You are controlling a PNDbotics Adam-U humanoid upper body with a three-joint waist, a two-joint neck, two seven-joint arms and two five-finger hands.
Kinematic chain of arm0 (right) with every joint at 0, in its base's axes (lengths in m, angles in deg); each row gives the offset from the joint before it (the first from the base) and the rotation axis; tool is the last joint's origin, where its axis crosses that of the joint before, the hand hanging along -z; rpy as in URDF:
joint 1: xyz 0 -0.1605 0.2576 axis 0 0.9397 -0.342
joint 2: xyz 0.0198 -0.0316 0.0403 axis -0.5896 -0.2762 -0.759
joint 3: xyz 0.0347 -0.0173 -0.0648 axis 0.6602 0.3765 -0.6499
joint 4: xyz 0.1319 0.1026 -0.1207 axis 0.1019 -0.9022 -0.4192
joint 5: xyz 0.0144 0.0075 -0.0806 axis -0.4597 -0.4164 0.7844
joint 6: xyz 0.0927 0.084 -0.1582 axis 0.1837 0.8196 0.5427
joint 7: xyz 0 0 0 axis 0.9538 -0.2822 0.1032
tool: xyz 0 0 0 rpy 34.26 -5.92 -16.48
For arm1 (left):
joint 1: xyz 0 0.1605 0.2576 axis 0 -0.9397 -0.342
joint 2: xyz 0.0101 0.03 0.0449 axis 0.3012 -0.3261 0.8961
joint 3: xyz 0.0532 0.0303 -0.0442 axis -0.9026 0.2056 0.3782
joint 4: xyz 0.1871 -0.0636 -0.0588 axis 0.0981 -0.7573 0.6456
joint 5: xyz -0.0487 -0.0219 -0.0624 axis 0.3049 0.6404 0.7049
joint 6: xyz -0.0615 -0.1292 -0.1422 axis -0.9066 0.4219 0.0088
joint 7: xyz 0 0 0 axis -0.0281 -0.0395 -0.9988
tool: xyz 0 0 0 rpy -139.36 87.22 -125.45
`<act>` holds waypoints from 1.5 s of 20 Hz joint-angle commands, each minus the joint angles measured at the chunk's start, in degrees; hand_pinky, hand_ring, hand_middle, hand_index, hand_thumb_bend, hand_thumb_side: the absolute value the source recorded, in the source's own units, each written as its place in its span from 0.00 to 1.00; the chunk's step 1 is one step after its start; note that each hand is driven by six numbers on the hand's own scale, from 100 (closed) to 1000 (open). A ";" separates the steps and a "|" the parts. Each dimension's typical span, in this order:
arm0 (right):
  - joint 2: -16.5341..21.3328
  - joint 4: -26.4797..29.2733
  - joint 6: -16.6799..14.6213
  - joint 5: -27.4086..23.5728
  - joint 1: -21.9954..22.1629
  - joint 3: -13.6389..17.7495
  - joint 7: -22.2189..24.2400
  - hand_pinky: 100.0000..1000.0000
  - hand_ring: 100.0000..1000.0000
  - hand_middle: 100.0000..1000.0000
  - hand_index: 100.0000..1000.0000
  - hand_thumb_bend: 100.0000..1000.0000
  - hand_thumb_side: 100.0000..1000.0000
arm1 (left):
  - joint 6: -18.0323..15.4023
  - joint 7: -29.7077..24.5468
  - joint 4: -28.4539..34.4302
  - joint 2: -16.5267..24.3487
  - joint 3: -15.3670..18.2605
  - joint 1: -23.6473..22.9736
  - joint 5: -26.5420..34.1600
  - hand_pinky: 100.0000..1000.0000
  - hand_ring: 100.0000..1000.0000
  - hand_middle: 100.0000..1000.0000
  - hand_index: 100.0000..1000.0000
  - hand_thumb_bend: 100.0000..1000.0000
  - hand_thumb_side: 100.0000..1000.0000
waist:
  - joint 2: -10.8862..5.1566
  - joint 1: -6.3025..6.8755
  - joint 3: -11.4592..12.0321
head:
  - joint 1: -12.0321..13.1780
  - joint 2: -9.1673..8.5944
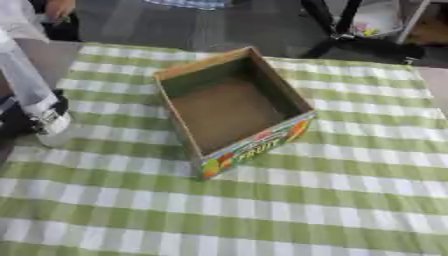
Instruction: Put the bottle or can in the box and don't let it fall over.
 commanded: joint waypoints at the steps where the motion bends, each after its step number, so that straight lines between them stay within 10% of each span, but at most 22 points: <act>1: 0.64 1.03 0.09 0.06 -0.12 0.53 0.15 0.91 1.00 1.00 1.00 0.00 0.60 | 0.46 1.01 0.07 1.62 0.32 0.82 0.24 1.00 1.00 0.41 0.31 0.00 0.28 | -0.64 0.34 -0.05 | 0.09 -0.86; 30: 1.93 1.03 0.22 -1.23 0.78 1.03 -0.17 0.91 1.00 1.00 1.00 0.00 0.60 | 1.95 0.09 12.07 2.58 -1.40 5.19 7.24 1.00 1.00 0.34 0.20 0.00 0.36 | -2.41 1.11 0.12 | -0.89 0.59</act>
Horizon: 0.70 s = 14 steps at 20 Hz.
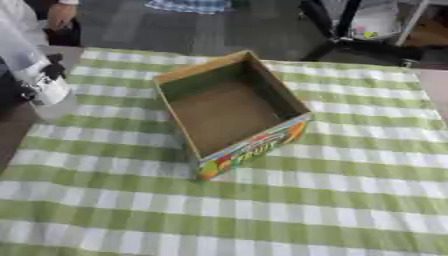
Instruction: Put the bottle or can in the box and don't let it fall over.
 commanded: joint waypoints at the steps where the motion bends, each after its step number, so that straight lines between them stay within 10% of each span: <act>1: 1.76 1.03 -0.01 -0.58 0.17 0.65 -0.16 0.91 1.00 1.00 1.00 0.00 0.60 | 0.77 -0.33 3.12 1.81 -0.50 2.14 1.39 1.00 1.00 0.34 0.20 0.00 0.36 | -1.25 0.38 -0.07 | -0.27 0.27; 14: 2.54 1.03 0.44 -1.34 -0.43 0.30 0.17 0.91 1.00 1.00 1.00 0.00 0.60 | 3.62 -3.82 8.30 -4.81 -5.45 10.19 2.18 1.00 1.00 0.34 0.20 0.00 0.37 | -1.27 0.91 -1.60 | -0.23 -0.55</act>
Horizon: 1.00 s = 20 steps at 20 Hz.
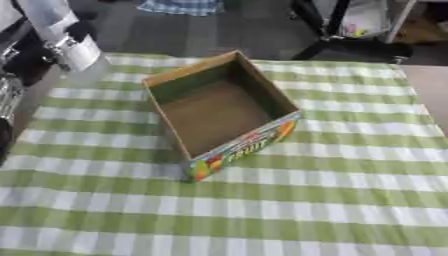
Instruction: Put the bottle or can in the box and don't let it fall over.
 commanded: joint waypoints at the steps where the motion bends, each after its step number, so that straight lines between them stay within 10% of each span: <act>1: 1.70 1.03 0.25 -0.77 -0.38 0.25 0.13 0.91 1.00 1.00 1.00 0.00 0.60 | 0.06 -0.75 1.30 -0.56 -0.67 2.76 -0.36 1.00 1.00 0.34 0.20 0.00 0.37 | -0.83 0.21 -0.44 | 0.54 -0.89; 14: 1.75 1.03 0.77 -2.16 -2.74 -0.74 1.50 0.91 1.00 1.00 1.00 0.00 0.60 | -5.27 0.99 -3.23 -7.88 -2.52 9.27 -4.03 1.00 1.00 0.39 0.23 0.00 0.39 | 1.19 0.51 -5.35 | 5.35 -3.29; 20: 1.48 1.03 1.45 -2.13 -3.43 -0.61 1.65 0.91 1.00 1.00 1.00 0.00 0.61 | -10.84 -1.87 -4.80 -8.61 -3.24 9.20 -7.81 1.00 1.00 0.84 0.73 0.00 0.04 | 1.66 1.00 -5.98 | 5.23 -3.52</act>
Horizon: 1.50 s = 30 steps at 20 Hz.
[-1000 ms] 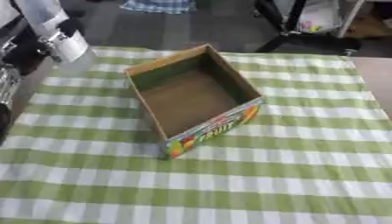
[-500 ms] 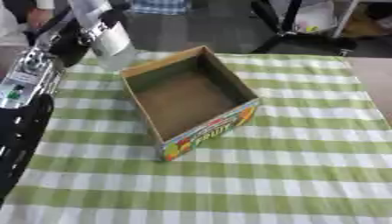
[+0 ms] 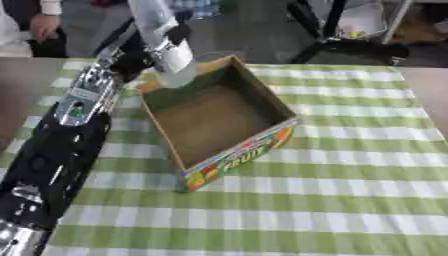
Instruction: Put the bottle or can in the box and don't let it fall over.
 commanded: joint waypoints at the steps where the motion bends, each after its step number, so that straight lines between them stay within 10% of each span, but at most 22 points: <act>1: 1.27 1.03 0.36 -0.24 -0.28 0.33 0.06 0.91 1.00 1.00 1.00 0.00 0.61 | -3.22 -2.15 0.08 0.71 -0.02 1.18 -2.20 1.00 1.00 0.93 0.88 0.08 0.19 | -0.85 0.12 -0.12 | -0.14 -0.78; 5: 1.09 1.03 0.49 0.03 -0.30 0.47 0.00 0.92 1.00 1.00 1.00 0.00 0.61 | -5.70 -4.31 -1.91 0.77 0.59 0.30 -5.52 1.00 1.00 1.00 1.00 0.24 0.37 | -0.78 0.23 0.00 | -0.53 -0.74; 18: 1.25 1.03 0.25 -0.20 0.77 0.76 -0.27 0.92 1.00 1.00 1.00 0.00 0.60 | -3.14 -4.69 -3.16 2.24 1.82 -1.85 -4.75 1.00 1.00 0.96 1.00 0.08 0.36 | -1.88 -0.10 0.96 | -1.82 0.32; 30: 2.46 1.03 -0.92 -1.50 3.34 2.11 -1.62 0.92 1.00 1.00 1.00 0.00 0.60 | 2.20 -0.08 3.72 14.17 8.38 -14.97 6.27 1.00 1.00 1.00 1.00 0.00 0.50 | -4.78 -0.32 4.69 | -6.72 3.03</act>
